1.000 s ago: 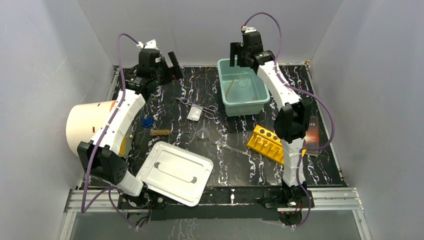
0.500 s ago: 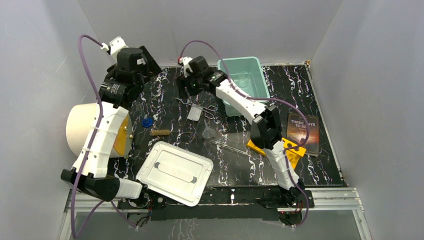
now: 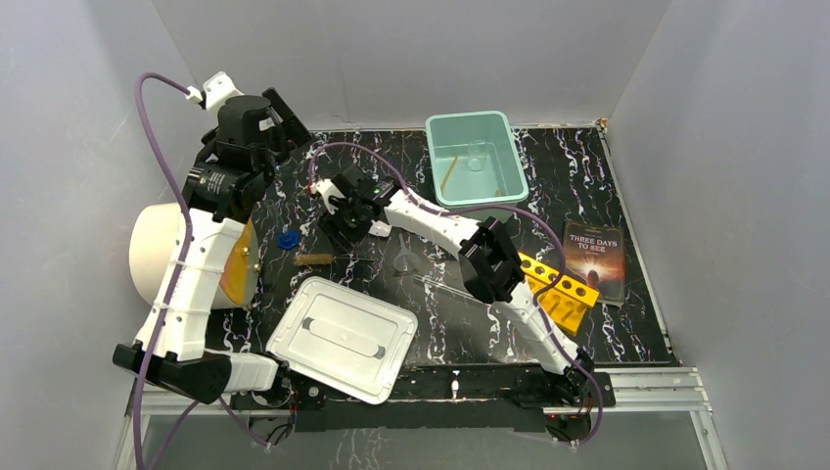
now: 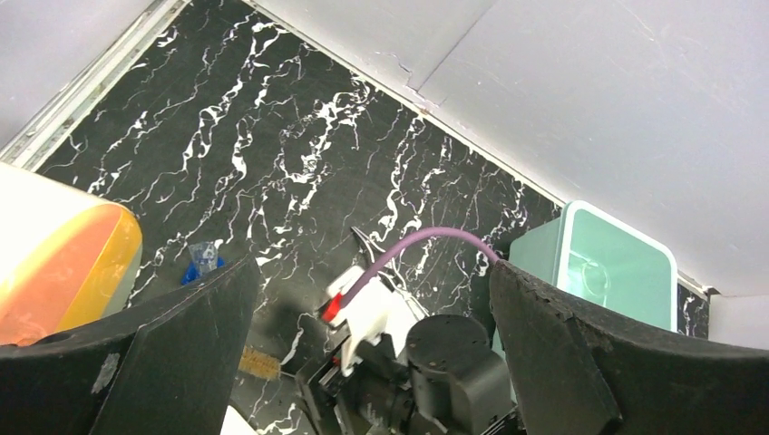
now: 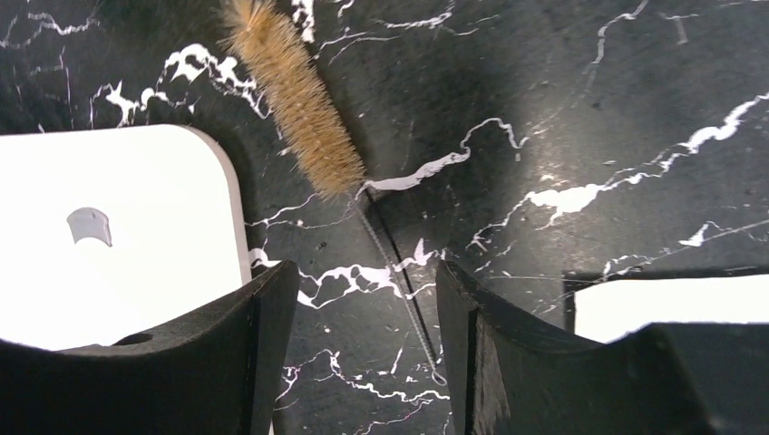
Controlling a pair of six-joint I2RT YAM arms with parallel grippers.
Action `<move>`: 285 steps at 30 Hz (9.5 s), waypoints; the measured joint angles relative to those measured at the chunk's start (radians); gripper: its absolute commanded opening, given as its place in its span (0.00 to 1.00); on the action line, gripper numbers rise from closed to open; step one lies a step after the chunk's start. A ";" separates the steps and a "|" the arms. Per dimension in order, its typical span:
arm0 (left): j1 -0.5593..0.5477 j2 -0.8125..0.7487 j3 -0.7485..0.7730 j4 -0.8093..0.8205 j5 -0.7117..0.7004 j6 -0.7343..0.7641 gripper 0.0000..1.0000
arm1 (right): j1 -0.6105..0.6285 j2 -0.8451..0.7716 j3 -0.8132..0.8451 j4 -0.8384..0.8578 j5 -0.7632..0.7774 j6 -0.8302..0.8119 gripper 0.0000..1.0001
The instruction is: Organize the chemistry lab equipment
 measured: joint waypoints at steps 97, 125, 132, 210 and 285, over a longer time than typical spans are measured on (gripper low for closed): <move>0.008 0.091 -0.072 0.068 0.209 0.007 0.98 | -0.479 -0.414 -0.503 0.175 0.328 0.367 0.00; 0.008 0.142 -0.071 0.068 0.264 -0.011 0.98 | -0.480 -0.409 -0.419 0.115 0.248 0.366 0.46; 0.008 0.167 -0.153 0.082 0.306 -0.037 0.90 | -0.480 -0.554 -0.460 0.140 0.242 0.364 0.49; 0.022 0.427 -0.371 0.146 0.639 -0.015 0.00 | -0.434 -0.741 -0.635 0.274 -0.053 0.304 0.49; 0.121 0.093 -0.303 0.356 0.939 -0.166 0.86 | -0.733 -0.570 -0.455 0.396 -0.173 0.633 0.00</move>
